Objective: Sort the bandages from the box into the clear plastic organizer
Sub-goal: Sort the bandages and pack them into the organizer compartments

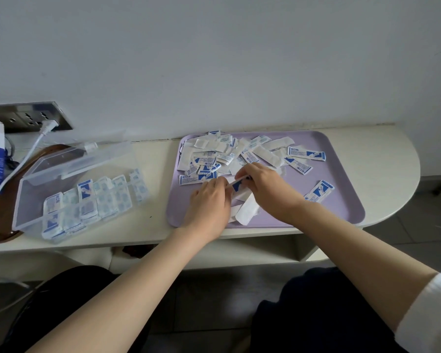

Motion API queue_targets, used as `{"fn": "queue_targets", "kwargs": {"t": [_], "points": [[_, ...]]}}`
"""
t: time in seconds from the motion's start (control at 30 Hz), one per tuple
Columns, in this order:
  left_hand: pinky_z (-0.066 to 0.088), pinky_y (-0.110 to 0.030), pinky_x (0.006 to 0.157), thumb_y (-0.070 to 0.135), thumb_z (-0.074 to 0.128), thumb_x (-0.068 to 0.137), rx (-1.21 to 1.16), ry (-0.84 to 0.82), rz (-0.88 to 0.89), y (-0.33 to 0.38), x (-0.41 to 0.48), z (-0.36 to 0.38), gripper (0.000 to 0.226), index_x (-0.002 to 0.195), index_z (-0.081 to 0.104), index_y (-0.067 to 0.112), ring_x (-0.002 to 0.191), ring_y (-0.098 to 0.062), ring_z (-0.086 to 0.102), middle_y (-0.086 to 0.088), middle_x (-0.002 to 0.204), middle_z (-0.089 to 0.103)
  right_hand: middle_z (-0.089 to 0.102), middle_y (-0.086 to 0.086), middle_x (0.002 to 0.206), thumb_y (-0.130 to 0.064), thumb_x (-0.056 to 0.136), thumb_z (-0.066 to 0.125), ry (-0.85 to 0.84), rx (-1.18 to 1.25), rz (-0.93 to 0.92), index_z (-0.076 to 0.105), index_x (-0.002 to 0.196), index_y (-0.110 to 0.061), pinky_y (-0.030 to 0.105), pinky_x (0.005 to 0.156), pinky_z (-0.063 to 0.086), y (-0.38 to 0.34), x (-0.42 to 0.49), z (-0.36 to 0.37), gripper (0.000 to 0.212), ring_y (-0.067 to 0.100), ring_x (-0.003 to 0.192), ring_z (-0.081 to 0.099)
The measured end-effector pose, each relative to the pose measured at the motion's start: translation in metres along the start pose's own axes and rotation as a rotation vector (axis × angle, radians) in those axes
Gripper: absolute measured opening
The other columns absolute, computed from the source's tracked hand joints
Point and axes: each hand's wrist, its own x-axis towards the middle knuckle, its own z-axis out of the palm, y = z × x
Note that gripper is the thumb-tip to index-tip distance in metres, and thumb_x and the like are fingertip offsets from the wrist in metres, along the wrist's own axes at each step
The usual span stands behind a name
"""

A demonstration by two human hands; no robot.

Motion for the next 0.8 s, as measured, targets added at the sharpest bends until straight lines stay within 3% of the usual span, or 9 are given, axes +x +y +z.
{"fn": "queue_targets", "kwargs": {"t": [0.1,0.2,0.33,0.47,0.63,0.73,0.8], "points": [[0.033,-0.034,0.079,0.021,0.035,0.1,-0.003,-0.05,-0.016,-0.001,-0.002,-0.003,0.019,0.1,0.051,0.011,0.101,-0.029,0.052,-0.009,0.107,0.06,0.054,0.005,0.112,-0.001,0.096,0.038,-0.119,-0.007,0.066,0.048,0.121,-0.012,0.025,0.078,0.04,0.006,-0.001,-0.005,0.028,0.016,0.091,0.047],[0.038,-0.035,0.088,0.029,0.04,0.098,0.013,-0.124,-0.03,-0.007,-0.005,0.002,0.021,0.103,0.052,0.013,0.109,-0.026,0.05,-0.006,0.112,0.057,0.055,0.005,0.112,-0.003,0.097,0.039,-0.286,-0.06,0.128,0.042,0.125,-0.017,0.028,0.08,0.042,0.014,-0.004,-0.007,0.032,0.019,0.091,0.049],[0.036,-0.039,0.094,0.055,0.047,0.089,0.231,-0.251,-0.066,-0.006,-0.007,0.007,0.051,0.118,0.045,0.013,0.118,-0.027,0.041,-0.008,0.123,0.046,0.054,0.004,0.116,-0.017,0.094,0.054,-0.445,-0.172,0.147,0.047,0.125,-0.022,0.032,0.086,0.045,0.013,-0.008,-0.011,0.033,0.019,0.091,0.05],[0.035,-0.039,0.094,0.051,0.052,0.088,0.242,-0.289,-0.091,0.0,-0.001,0.005,0.051,0.119,0.045,0.011,0.119,-0.027,0.042,-0.009,0.126,0.051,0.051,0.003,0.115,-0.025,0.089,0.061,-0.414,-0.266,0.112,0.055,0.116,-0.021,0.034,0.086,0.047,0.007,-0.006,-0.013,0.028,0.023,0.099,0.055],[0.038,-0.035,0.09,0.044,0.058,0.086,0.144,-0.332,-0.114,0.001,0.005,0.003,0.041,0.111,0.055,0.012,0.117,-0.027,0.044,-0.008,0.121,0.055,0.045,0.003,0.122,-0.028,0.087,0.063,-0.39,-0.341,0.062,0.053,0.118,-0.02,0.031,0.088,0.04,0.005,-0.006,-0.011,0.034,0.021,0.11,0.045],[0.039,-0.034,0.088,0.041,0.059,0.086,0.113,-0.352,-0.109,0.002,0.005,0.002,0.036,0.107,0.057,0.012,0.115,-0.028,0.044,-0.01,0.119,0.052,0.05,0.002,0.121,-0.029,0.087,0.063,-0.356,-0.372,0.005,0.053,0.114,-0.018,0.028,0.09,0.035,0.006,-0.006,-0.012,0.031,0.019,0.112,0.042],[0.041,-0.032,0.08,0.035,0.062,0.085,0.064,-0.329,-0.102,0.002,0.005,0.0,0.027,0.1,0.058,0.013,0.106,-0.027,0.052,-0.009,0.112,0.058,0.056,-0.001,0.115,-0.03,0.087,0.063,-0.301,-0.374,-0.022,0.052,0.111,-0.017,0.027,0.09,0.033,0.006,-0.006,-0.012,0.029,0.019,0.11,0.043]]}}
